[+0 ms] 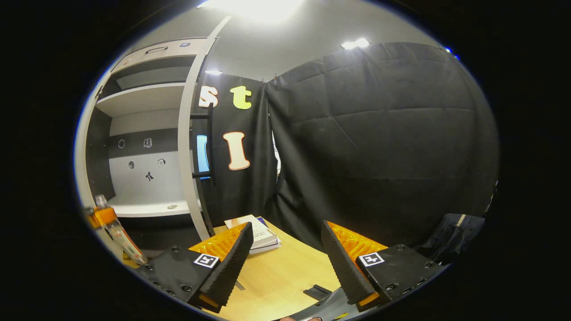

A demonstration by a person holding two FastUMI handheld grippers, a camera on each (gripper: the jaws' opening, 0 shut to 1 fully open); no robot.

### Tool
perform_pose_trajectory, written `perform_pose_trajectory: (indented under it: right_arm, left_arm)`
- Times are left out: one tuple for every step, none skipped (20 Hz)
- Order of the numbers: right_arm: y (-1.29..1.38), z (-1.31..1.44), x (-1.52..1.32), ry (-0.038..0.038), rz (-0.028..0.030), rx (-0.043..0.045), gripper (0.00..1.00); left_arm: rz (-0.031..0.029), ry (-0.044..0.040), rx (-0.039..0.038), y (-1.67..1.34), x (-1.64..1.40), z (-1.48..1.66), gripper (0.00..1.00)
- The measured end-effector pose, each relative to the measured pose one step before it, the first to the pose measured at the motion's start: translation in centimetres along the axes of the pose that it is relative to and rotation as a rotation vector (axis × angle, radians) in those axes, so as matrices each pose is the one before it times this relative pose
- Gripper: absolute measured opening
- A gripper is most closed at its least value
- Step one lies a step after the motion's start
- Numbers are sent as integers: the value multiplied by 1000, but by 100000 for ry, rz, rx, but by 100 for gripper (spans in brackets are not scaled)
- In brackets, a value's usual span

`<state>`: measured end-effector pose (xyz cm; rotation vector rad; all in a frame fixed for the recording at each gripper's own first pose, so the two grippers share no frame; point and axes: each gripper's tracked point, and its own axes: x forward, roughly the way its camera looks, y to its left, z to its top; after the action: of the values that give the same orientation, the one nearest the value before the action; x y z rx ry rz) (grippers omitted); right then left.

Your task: Grasp the bottle in the cabinet with the left hand and place it on the coaster, then close the right door with the right hand and the left door with the left hand.

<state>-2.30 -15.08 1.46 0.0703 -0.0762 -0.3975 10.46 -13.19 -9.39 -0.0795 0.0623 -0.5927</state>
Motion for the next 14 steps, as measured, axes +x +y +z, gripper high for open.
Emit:
perform_pose_trajectory:
  right_arm:
    - [280, -125, -38, 1202, 921, 873, 98]
    - [190, -78, 75, 989, 1085, 89, 98]
    - [114, 0, 73, 719, 659, -670, 98]
    - [-161, 8, 19, 518, 202, -709, 98]
    - [-144, 229, -99, 215, -24, -160, 98]
    - [-92, 204, -95, 95, -287, 169, 98]
    - [-209, 137, -118, 293, -395, 250, 98]
    - [-144, -176, -164, 521, -237, 84, 98]
    - [-154, -90, -175, 646, -239, -236, 98]
    - [-257, -194, -101, 590, -510, -371, 98]
    - [-296, -58, -268, 448, -600, -283, 98]
    - [-348, -118, -156, 569, -808, 65, 98]
    - [-329, -143, -209, 719, -664, 313, 98]
    - [-344, -360, -96, 879, -719, 393, 98]
  left_arm:
    - [-605, 1302, -61, -494, 197, -1463, 37]
    - [-478, 1453, -785, -572, 110, -1814, 36]
    - [-139, 1505, -953, -402, 156, -1699, 34]
    - [-294, 1263, -599, -439, 321, -1675, 41]
    - [-591, 1563, 414, -430, 217, -1540, 32]
    - [-878, 1738, 1027, -313, 112, -1565, 33]
    - [-1288, 1817, 1057, -520, 163, -1436, 33]
    - [-949, 1460, 736, -554, 192, -1497, 37]
    - [-408, 762, 327, -446, 257, -987, 41]
    - [150, 226, 253, -506, -71, -758, 40]
    - [47, -189, 209, -378, 321, -706, 42]
    - [1121, 546, 516, -105, 280, -733, 42]
    - [1287, 766, 1011, -48, 238, -937, 45]
    - [988, -549, 682, -98, 358, -392, 48]
